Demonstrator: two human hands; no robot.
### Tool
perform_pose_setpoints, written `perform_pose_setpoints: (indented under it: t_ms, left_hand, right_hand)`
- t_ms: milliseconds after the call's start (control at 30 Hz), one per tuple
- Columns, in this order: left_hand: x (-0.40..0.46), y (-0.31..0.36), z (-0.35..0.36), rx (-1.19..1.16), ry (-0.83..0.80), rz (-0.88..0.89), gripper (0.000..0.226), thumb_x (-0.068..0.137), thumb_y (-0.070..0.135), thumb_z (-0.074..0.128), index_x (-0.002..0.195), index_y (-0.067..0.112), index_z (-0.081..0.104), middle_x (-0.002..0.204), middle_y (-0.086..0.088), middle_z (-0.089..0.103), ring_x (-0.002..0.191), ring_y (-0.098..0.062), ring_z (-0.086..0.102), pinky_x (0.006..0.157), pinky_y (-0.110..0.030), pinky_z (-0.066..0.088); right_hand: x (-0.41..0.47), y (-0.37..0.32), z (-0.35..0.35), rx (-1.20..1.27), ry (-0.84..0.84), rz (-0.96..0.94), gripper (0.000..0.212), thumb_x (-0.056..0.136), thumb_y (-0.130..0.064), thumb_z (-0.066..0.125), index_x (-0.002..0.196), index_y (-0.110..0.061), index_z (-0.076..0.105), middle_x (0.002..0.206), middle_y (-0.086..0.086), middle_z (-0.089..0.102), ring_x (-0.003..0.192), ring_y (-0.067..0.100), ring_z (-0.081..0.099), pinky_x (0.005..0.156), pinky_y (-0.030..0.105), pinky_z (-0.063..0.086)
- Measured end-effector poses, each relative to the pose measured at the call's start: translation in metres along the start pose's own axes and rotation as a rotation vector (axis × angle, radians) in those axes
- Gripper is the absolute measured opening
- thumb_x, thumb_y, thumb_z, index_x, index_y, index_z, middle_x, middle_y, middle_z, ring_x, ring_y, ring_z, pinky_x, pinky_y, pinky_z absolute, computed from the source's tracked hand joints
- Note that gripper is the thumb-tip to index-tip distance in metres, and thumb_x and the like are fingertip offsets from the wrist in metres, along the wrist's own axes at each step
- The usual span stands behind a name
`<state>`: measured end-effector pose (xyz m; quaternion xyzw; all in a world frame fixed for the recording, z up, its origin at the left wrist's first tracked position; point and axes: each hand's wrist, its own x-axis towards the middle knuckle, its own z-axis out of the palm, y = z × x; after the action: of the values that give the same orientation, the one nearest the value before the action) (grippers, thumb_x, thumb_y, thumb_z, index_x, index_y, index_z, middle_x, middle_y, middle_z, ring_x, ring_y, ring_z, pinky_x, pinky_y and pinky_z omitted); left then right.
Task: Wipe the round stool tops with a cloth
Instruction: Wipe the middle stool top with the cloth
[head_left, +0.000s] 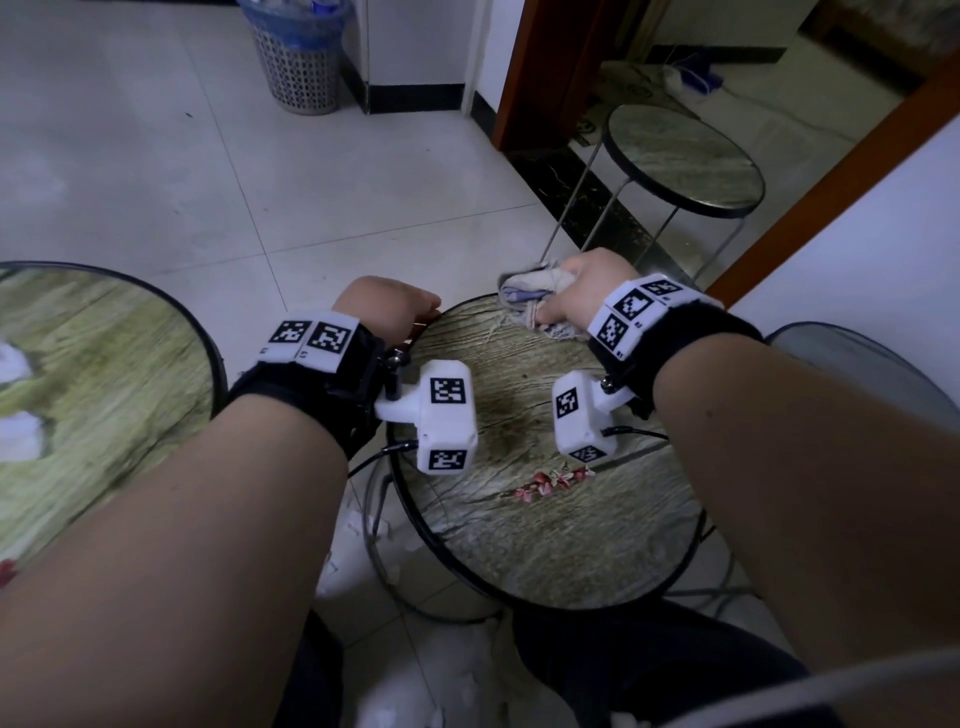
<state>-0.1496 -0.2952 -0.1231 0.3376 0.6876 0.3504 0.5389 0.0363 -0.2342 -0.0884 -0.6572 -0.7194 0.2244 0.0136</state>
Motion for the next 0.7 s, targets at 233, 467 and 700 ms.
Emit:
perform_pose_setpoints:
  t_ms: [233,467,700]
  left_hand:
    - [-0.005,-0.006,0.001,0.112,0.049,0.088,0.023,0.09,0.013,0.057,0.111,0.012,0.066,0.119,-0.009,0.065,0.099,-0.02,0.061,0.086,-0.03,0.046]
    - [-0.022,-0.003,0.008,0.251,0.133,0.158,0.026,0.092,0.01,0.054,0.116,0.011,0.066,0.12,-0.007,0.064,0.108,-0.02,0.06,0.078,-0.02,0.042]
    - [-0.035,-0.013,0.008,0.388,0.19,0.163,0.032,0.093,0.013,0.052,0.124,0.015,0.061,0.128,-0.006,0.06,0.117,-0.023,0.055,0.095,-0.024,0.039]
  right_hand:
    - [-0.026,0.004,-0.002,0.009,-0.041,0.026,0.019,0.071,-0.02,0.076,0.087,-0.011,0.071,0.083,0.01,0.068,0.074,0.021,0.059,0.065,0.026,0.045]
    - [-0.056,0.0,-0.001,-0.051,-0.075,0.059,0.02,0.082,-0.017,0.068,0.096,-0.004,0.067,0.091,0.01,0.064,0.086,0.024,0.06,0.067,0.026,0.043]
    - [-0.08,0.006,0.007,-0.041,-0.034,0.078,0.032,0.082,-0.018,0.067,0.109,-0.001,0.066,0.097,0.014,0.067,0.089,0.027,0.063,0.074,0.029,0.049]
